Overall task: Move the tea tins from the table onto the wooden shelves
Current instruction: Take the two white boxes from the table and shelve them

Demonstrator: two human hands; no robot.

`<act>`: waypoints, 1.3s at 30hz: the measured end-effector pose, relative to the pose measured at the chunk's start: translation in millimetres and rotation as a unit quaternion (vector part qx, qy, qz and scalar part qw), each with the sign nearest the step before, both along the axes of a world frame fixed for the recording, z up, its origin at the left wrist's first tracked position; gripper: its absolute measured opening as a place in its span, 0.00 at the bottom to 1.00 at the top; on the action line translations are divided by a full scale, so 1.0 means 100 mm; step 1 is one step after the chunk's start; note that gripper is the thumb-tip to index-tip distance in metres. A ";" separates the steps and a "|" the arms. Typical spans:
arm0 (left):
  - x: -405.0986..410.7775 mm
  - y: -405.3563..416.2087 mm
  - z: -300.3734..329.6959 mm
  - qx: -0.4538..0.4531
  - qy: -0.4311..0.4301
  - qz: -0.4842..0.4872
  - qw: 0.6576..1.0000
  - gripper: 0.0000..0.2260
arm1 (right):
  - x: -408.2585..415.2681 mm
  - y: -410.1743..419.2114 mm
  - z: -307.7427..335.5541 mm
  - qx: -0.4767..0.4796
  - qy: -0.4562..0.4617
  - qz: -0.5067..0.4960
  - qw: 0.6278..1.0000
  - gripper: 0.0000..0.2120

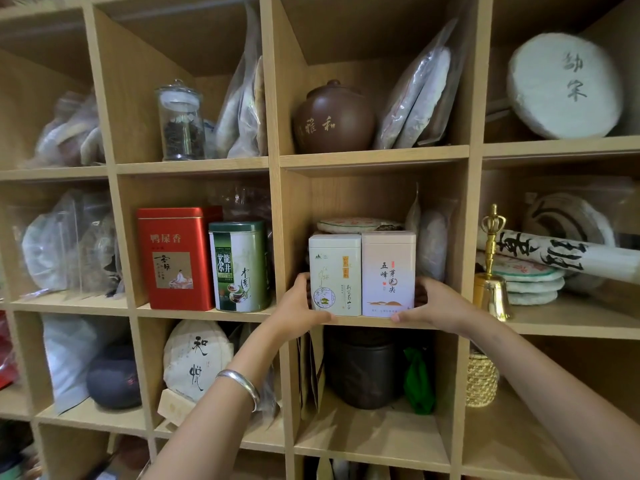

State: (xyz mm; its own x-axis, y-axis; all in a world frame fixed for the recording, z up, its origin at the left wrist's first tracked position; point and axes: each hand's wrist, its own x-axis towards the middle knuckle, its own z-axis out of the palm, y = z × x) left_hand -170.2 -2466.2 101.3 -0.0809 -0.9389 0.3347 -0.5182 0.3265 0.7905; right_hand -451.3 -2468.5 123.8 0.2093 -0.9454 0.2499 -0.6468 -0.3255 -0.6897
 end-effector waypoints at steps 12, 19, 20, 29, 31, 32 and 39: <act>-0.08 0.11 0.01 -0.028 0.015 0.025 0.999 0.51 | 0.02 0.05 -0.02 -0.014 0.005 -0.036 0.999 0.43; -0.09 0.32 -0.41 -0.131 -0.011 0.094 0.987 0.43 | 0.25 0.42 -0.32 -0.181 -0.151 -0.094 0.967 0.48; -0.08 0.34 -0.44 -0.131 -0.013 0.099 0.986 0.41 | 0.31 0.48 -0.33 -0.220 -0.168 -0.117 0.954 0.46; -0.05 0.77 -0.42 -0.152 -0.053 0.218 0.963 0.24 | 0.90 0.80 -0.38 -0.404 -0.101 0.006 0.909 0.11; 0.01 1.00 -0.45 -0.152 -0.072 0.242 0.956 0.22 | 1.11 0.79 -0.41 -0.386 -0.089 0.073 0.915 0.11; 0.06 1.14 -0.45 -0.157 -0.088 0.268 0.947 0.21 | 1.21 0.79 -0.43 -0.377 -0.086 0.104 0.916 0.11; 0.20 2.84 -0.69 -0.059 -0.141 0.492 0.857 0.19 | 1.79 1.32 -0.70 -0.282 -0.034 0.336 0.898 0.11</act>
